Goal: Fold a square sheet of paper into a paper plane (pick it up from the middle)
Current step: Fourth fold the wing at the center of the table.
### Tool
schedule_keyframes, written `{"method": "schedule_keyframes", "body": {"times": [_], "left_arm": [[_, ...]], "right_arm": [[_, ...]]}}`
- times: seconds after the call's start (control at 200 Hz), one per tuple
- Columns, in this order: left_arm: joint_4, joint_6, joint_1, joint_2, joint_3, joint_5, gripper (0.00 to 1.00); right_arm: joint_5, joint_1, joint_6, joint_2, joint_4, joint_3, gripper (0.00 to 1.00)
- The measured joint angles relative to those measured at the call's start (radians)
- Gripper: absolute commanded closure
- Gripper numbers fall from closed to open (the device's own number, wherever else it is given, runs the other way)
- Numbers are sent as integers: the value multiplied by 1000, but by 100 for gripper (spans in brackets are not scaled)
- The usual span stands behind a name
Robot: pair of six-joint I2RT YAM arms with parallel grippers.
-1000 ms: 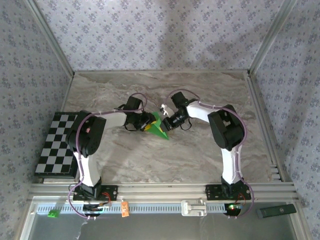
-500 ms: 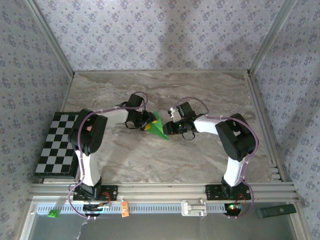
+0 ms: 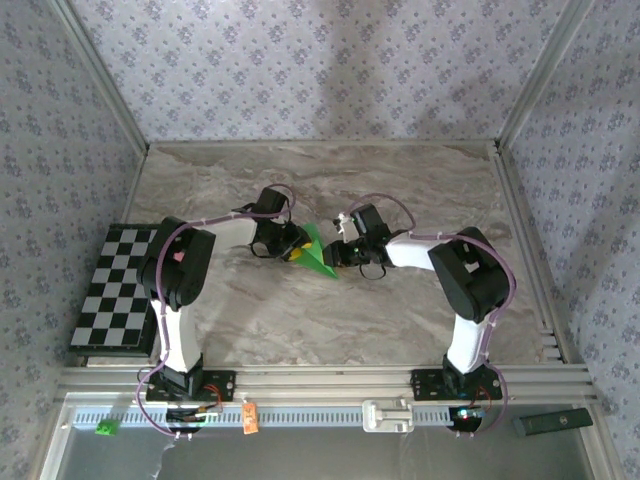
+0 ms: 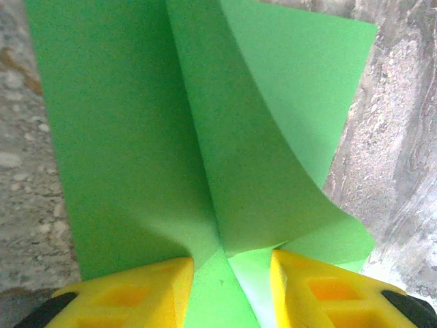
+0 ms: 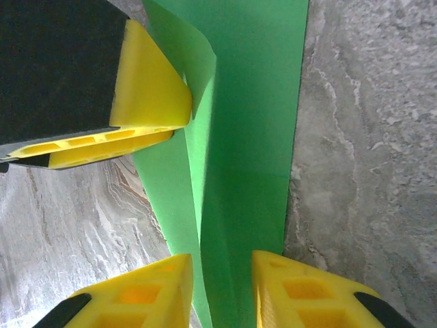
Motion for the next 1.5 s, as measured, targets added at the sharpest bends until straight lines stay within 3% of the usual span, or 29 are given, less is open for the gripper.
{"method": "schedule_keyframes", "body": {"times": [0.735,1.214,1.499], "left_arm": [[-9,0,0,5,6,0,62],[-3,43,1,-14,12,6,59],[56,101,12,-134,-37,14,74]], "right_arm": [[-67,-10,-5,52,2,11,89],[-160,-43,-4,93,-37,49,92],[-165,-45,-5,110,-113,94,92]]}}
